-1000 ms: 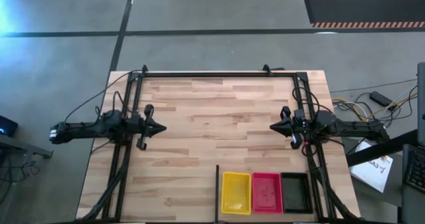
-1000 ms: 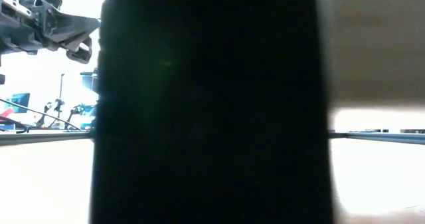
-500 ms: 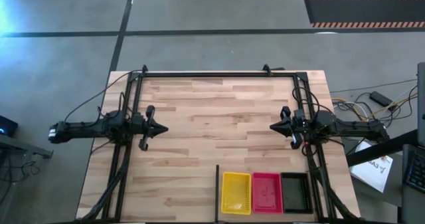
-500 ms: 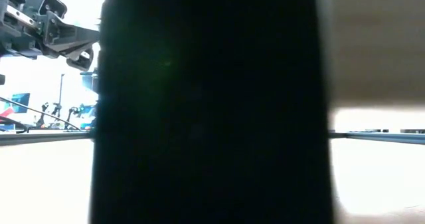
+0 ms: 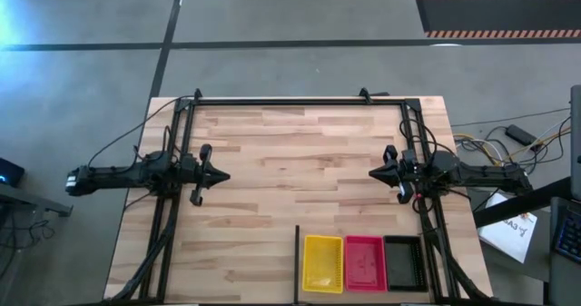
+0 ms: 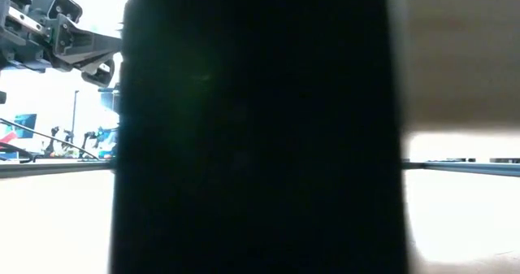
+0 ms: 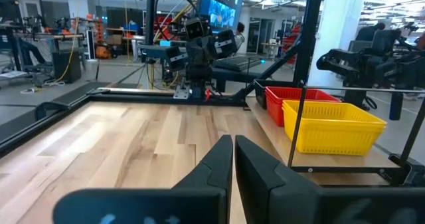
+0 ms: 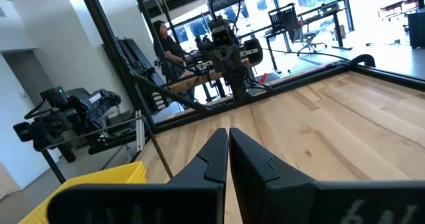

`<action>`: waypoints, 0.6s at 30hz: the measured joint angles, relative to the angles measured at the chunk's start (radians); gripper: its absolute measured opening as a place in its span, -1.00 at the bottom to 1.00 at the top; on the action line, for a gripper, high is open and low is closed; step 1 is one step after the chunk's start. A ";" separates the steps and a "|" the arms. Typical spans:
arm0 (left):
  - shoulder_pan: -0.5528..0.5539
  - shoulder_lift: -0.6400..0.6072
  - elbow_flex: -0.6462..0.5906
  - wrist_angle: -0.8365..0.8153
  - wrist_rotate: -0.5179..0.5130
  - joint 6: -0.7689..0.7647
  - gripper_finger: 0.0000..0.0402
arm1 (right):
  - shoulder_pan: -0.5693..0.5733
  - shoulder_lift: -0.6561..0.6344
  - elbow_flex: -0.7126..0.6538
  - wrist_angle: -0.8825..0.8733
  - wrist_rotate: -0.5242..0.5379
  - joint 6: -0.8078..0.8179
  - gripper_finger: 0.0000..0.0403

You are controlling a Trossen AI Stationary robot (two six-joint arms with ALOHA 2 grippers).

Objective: Stack baskets on shelf by color
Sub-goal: Return to Home Position

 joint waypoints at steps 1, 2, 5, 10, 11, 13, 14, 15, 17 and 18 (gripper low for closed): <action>0.000 0.000 0.000 0.000 0.000 0.000 -0.99 | 0.000 0.000 0.000 0.000 0.000 0.000 -0.96; 0.000 0.000 0.000 0.000 0.000 0.000 -0.99 | 0.000 0.000 0.000 0.000 0.000 0.000 -0.96; 0.000 0.000 0.000 0.000 0.000 0.000 -0.99 | 0.000 0.000 0.000 0.000 0.000 0.000 -0.96; 0.000 0.000 -0.001 0.000 0.000 0.000 -0.99 | 0.000 -0.015 0.000 0.005 0.000 0.000 -0.96; 0.000 0.000 -0.001 0.000 0.000 0.000 -0.99 | 0.000 -0.023 0.000 0.006 0.000 0.000 -0.96; 0.000 0.000 -0.001 0.000 0.000 0.000 -0.99 | 0.000 -0.033 0.000 0.011 0.000 0.000 -0.96; 0.000 0.000 -0.001 0.000 0.000 0.000 -0.99 | 0.000 -0.035 0.000 0.005 0.000 0.000 -0.96; 0.000 0.000 -0.001 0.000 0.000 0.000 -0.99 | 0.000 -0.034 0.000 0.005 0.000 0.000 -0.96; 0.000 0.000 -0.001 0.000 0.000 0.000 -0.99 | 0.000 -0.030 0.000 0.005 0.000 0.000 -0.96; 0.000 0.000 -0.001 0.000 0.000 0.000 -0.99 | 0.000 -0.026 0.000 0.004 0.000 0.000 -0.96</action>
